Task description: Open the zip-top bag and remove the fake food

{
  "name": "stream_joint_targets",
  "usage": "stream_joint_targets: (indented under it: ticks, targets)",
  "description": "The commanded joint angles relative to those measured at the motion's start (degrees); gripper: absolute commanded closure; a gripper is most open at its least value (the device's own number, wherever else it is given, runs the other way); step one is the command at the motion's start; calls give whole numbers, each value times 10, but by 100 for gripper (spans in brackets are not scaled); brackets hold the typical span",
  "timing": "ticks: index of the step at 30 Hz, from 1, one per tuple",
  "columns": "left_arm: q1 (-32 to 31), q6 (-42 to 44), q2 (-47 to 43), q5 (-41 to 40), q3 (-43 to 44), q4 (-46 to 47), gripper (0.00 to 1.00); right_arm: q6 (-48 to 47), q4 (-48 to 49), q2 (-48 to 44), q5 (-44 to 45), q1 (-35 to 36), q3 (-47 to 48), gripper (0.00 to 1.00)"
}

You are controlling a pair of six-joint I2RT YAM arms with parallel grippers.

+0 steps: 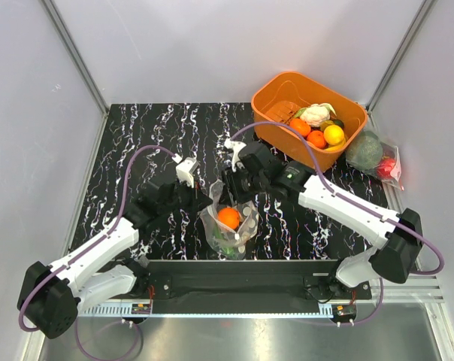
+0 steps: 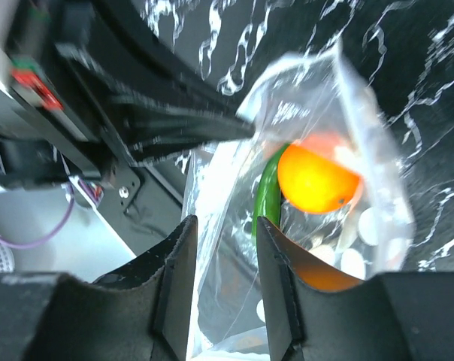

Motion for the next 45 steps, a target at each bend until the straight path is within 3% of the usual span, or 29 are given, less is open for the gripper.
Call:
stream_joint_targets:
  ticks: [1,16,27,45]
  targets:
    - [-3,8,2,-7,17,14,100,9,10,4,-4,18,-15,57]
    - [-3,10,-3,-14,18,7,100,-23,28,112,98,30,-40,57]
    - [-3,13,10,-8,18,13,100,0,106,131,124,30,-62,27]
    - [-3,13,16,-6,15,19,100,45,65,115,175,73,-78,26]
